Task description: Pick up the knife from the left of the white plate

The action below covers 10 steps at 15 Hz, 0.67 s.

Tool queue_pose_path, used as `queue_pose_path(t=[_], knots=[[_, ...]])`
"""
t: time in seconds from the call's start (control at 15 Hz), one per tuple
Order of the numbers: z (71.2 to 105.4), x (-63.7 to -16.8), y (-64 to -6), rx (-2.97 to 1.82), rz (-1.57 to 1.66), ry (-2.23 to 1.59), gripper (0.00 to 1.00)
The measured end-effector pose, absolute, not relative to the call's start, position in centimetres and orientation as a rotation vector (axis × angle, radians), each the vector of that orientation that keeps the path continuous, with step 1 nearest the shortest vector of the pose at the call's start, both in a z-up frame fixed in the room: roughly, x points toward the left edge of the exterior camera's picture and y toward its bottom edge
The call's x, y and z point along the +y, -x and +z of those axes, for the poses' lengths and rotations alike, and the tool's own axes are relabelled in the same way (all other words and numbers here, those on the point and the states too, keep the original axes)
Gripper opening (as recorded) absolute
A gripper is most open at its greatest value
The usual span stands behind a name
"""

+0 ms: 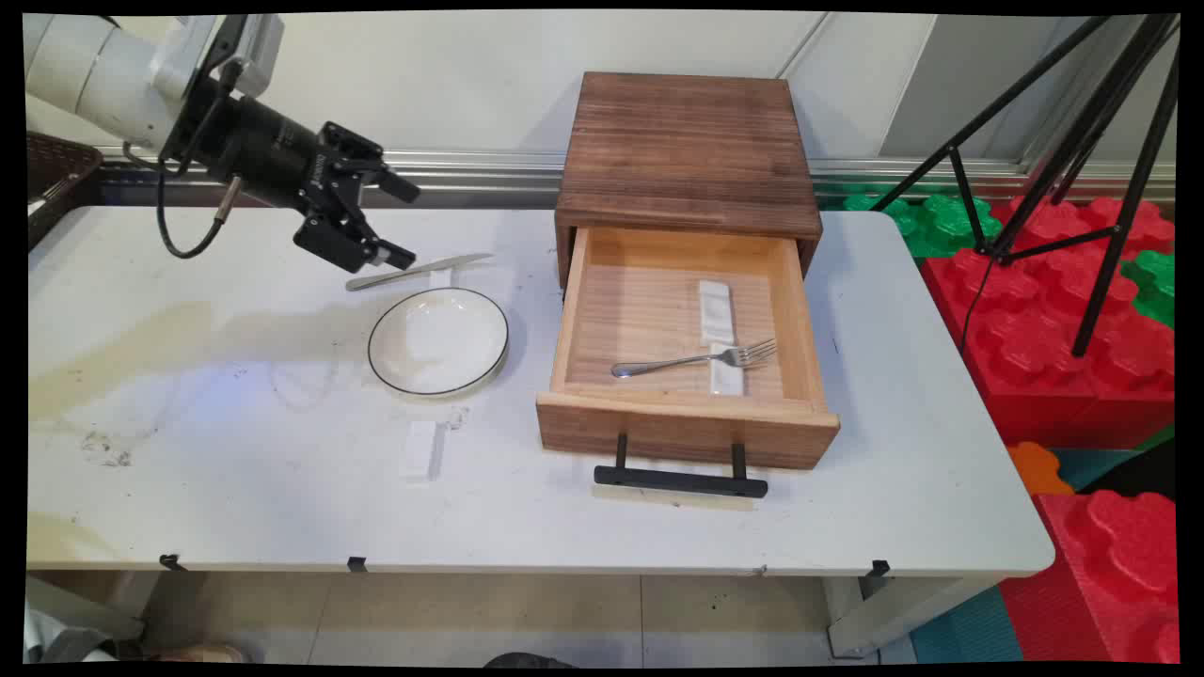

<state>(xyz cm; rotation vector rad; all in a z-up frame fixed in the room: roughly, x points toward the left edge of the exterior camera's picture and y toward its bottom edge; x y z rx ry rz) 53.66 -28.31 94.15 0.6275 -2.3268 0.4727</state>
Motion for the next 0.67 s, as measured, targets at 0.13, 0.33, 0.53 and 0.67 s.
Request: queue_pose_path(t=[0.13,0.33,0.53,0.67], knots=[[93.1,-28.6,-55.4,-2.354,0.494,-0.666,1.00],[91.7,-29.0,-57.3,-2.387,0.518,-0.710,1.00],[90.1,-29.3,-59.3,-2.423,0.541,-0.754,1.00],[88.9,-29.5,-60.6,-2.445,0.556,-0.785,1.00]])
